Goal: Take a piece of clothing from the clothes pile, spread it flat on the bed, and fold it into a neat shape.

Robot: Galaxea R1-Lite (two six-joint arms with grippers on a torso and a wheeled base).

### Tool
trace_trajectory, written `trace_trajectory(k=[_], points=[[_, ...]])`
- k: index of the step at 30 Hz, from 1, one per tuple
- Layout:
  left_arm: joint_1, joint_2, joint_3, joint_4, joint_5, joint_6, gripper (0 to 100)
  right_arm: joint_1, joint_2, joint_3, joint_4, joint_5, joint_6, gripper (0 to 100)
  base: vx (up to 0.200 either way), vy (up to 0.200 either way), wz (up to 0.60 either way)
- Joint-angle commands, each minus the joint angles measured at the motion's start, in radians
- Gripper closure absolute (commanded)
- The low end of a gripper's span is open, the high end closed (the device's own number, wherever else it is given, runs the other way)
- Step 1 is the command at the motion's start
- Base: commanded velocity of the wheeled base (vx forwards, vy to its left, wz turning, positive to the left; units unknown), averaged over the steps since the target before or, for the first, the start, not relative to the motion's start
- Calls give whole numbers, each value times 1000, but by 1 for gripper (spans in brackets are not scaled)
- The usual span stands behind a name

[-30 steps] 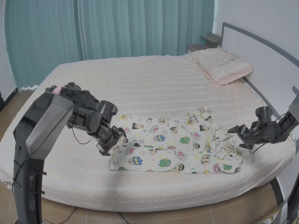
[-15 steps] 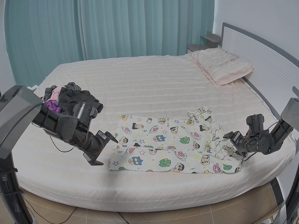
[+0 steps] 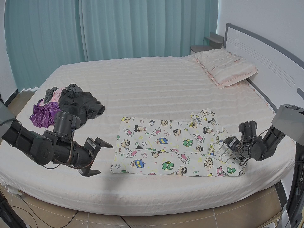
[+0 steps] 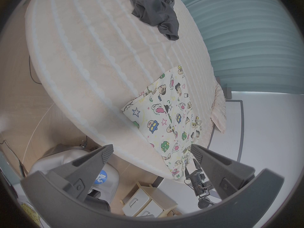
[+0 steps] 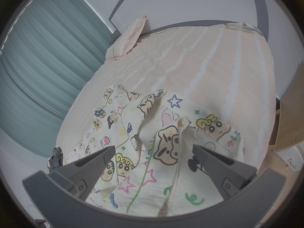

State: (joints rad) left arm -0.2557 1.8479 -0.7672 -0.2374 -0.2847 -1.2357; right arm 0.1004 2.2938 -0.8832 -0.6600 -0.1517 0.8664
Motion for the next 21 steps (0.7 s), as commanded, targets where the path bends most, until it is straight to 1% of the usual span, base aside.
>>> trace_trajectory(k=[1,8,9,11,15,21], points=[[0,-27,25,-6,-1,-1,0,10,56,-37,3,-12,0,0,0,0,0],[0,-26,25,-6,-2,-1,0,15,64,-62,7,-16,-1,0,0,0,0],[1,-26,25,-6,-2,-1,0,15,67,-62,7,-16,-1,100,0,0,0],[1,-26,25,-6,-2,-1,0,15,67,-62,7,-17,-1,100,0,0,0],[3,-26,26,-6,-2,-1,0,15,65,-49,7,-42,-1,100,0,0,0],[3,-24,26,-6,-2,-1,0,12,4,-10,8,-42,-3,100,0,0,0]])
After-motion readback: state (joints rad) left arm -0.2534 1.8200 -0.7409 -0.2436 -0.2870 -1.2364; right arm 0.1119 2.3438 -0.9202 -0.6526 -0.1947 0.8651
